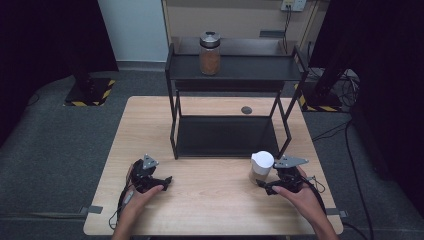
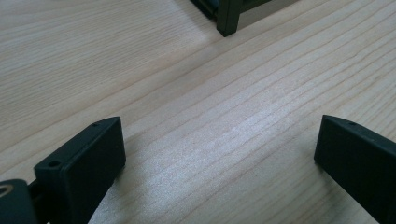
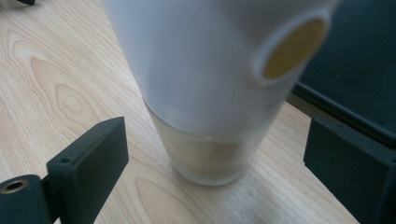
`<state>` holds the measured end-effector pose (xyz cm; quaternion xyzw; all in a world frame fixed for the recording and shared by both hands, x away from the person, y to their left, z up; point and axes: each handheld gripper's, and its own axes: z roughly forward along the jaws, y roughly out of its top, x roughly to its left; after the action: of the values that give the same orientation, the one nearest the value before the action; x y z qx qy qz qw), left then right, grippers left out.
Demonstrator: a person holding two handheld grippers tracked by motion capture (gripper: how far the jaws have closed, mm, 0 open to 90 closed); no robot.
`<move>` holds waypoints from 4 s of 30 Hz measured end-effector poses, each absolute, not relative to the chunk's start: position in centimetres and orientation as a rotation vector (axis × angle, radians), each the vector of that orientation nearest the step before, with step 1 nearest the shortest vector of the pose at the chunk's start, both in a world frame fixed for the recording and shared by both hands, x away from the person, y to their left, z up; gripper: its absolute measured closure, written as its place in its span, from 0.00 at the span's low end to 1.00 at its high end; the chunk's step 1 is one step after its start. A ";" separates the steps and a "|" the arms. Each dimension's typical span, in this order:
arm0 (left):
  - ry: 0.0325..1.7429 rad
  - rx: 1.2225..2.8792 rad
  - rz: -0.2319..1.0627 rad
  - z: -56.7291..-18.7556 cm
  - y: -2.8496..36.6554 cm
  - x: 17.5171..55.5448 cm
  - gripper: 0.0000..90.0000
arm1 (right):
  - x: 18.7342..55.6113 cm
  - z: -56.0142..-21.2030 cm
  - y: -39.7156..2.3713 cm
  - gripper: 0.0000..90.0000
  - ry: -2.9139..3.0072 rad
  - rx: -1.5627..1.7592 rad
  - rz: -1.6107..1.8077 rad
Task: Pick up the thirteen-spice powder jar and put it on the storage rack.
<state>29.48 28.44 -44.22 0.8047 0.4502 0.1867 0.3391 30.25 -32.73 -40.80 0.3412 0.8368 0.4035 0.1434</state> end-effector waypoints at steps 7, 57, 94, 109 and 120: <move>1.177 2.091 0.490 -44.2 28.4 29.3 0.01 | 30.9 -40.8 -32.2 0.14 2.409 0.981 1.197; 1.178 2.089 0.490 -44.3 28.4 29.3 0.01 | 35.4 -34.4 -30.8 0.35 2.497 0.759 1.205; 1.178 2.091 0.490 -44.2 28.4 29.3 0.01 | 38.9 -23.5 -30.9 0.35 2.482 0.731 1.231; 1.177 2.092 0.489 -44.2 28.4 29.3 0.01 | 39.2 -17.6 -30.6 0.35 2.495 0.705 1.220; 1.177 2.091 0.490 -44.2 28.4 29.3 0.01 | 39.0 -14.1 -30.4 0.35 2.452 0.670 1.283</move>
<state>29.34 28.41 -44.24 0.8031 0.4522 0.1880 0.3393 38.99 -30.41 -14.11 0.2329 0.8518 0.4458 0.1466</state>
